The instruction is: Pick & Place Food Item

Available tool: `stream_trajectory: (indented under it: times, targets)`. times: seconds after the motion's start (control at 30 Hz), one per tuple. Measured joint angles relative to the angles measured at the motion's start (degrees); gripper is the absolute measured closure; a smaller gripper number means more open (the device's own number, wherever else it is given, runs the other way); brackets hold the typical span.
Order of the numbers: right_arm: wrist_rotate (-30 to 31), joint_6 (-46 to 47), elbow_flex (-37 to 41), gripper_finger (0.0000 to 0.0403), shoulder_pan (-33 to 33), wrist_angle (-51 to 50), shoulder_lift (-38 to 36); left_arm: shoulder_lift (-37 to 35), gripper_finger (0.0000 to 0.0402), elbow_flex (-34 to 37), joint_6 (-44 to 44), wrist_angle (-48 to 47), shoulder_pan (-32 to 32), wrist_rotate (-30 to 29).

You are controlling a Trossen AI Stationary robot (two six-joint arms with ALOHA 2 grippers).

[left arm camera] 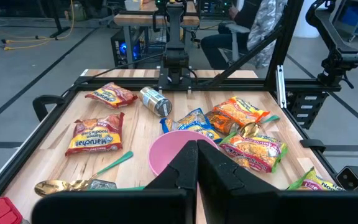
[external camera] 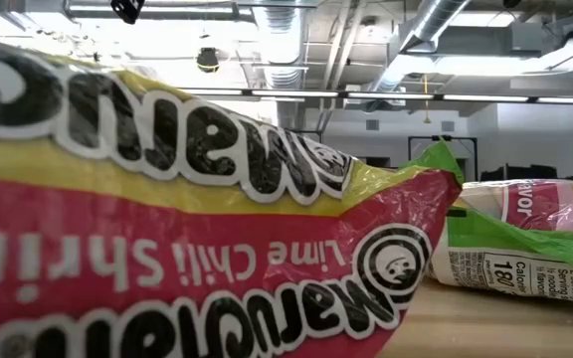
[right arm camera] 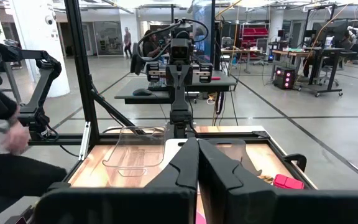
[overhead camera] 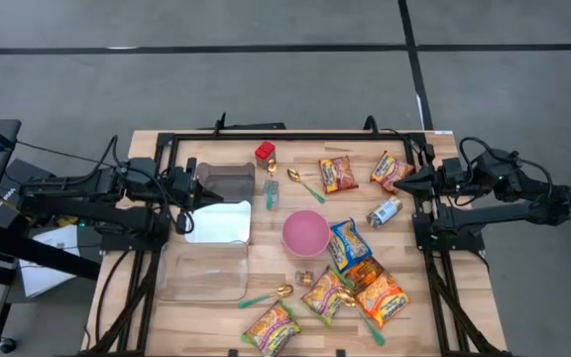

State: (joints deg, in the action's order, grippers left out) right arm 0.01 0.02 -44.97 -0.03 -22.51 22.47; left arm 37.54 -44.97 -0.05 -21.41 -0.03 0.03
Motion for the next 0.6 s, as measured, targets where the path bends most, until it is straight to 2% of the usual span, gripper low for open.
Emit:
stream_trajectory:
  times: [0.5, 0.6]
  targets:
    - [0.02, -0.27, 0.0, 0.0403, -0.02, 0.15, 0.0, 0.02, 0.0402, 0.0, 0.0, 0.02, 0.0, 0.01]
    - [2.44, -1.35, 0.0, 0.0403, -0.29, 2.56, 0.01, 0.0, 0.0402, 0.0, 0.0, 0.0, 0.0, 0.0]
